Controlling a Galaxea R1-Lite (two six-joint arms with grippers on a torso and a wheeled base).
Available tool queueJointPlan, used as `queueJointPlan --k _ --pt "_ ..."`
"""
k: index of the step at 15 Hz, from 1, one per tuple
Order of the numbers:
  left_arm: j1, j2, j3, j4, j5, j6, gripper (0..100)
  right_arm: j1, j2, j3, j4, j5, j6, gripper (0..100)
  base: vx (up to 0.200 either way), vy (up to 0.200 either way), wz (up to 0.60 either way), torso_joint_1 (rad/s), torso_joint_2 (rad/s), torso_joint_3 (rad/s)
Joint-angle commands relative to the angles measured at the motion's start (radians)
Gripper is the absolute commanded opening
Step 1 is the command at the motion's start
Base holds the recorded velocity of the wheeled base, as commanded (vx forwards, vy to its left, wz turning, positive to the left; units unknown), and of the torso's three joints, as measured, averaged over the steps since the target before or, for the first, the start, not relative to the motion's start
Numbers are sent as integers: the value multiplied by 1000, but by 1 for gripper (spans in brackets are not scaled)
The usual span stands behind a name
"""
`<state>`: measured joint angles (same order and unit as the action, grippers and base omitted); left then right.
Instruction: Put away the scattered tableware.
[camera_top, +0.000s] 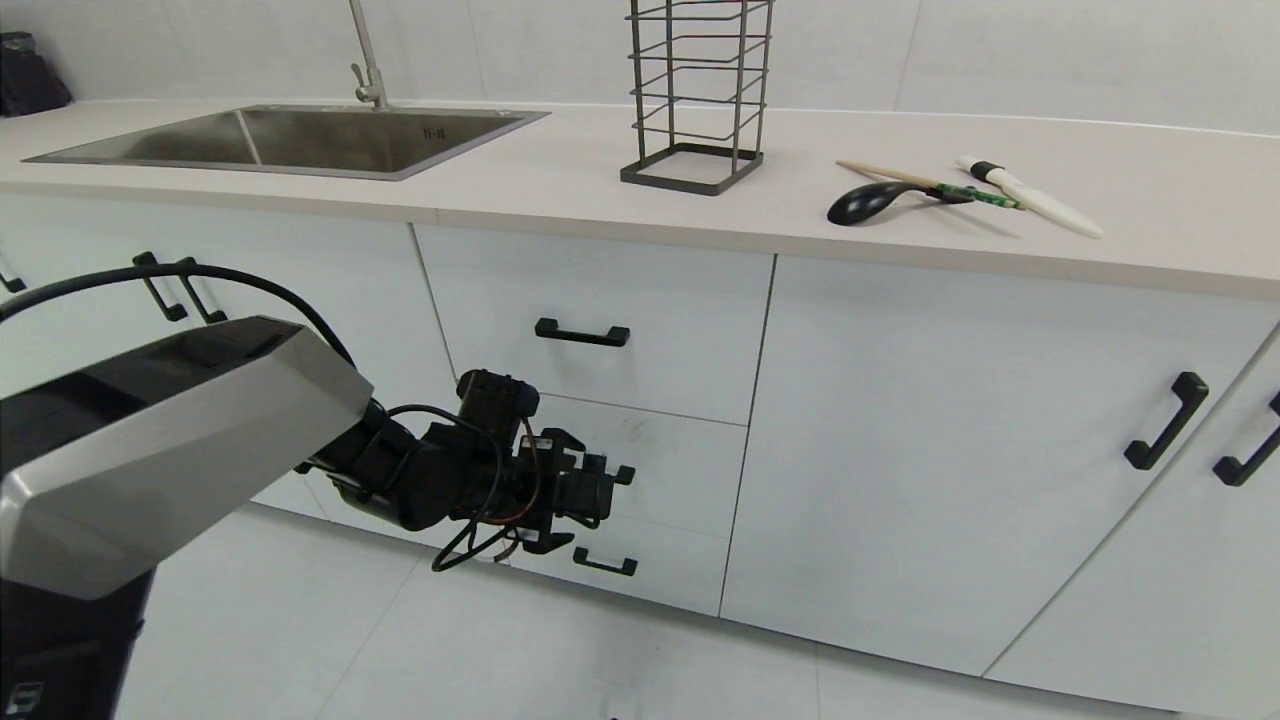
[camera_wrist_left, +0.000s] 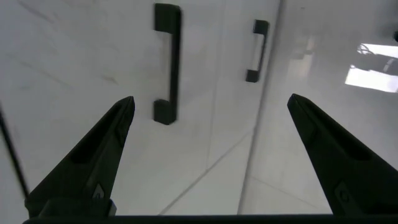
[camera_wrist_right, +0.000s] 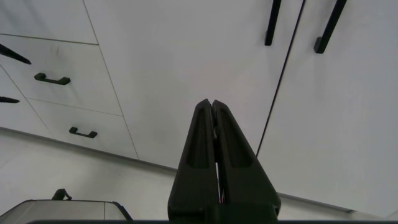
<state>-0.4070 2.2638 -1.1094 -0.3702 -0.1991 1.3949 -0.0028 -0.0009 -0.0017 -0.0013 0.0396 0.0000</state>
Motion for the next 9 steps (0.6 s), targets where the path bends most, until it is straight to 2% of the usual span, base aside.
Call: queueJointPlan --k 1,5,7,9 --pt "-1 39 -17 -6 0 -1 100 0 1 0 0 0 0 0 0 0 0 0 0 0" --pt "-3 103 -37 -69 0 -17 100 0 1 0 0 0 0 0 0 0 0 0 0 0" --pt "-4 109 -50 -70 -2 -39 100 0 1 0 0 2 0 0 0 0 0 0 0 0" --pt "-3 115 -64 -73 -2 -42 100 0 1 0 0 0 0 0 0 0 0 0 0 0"
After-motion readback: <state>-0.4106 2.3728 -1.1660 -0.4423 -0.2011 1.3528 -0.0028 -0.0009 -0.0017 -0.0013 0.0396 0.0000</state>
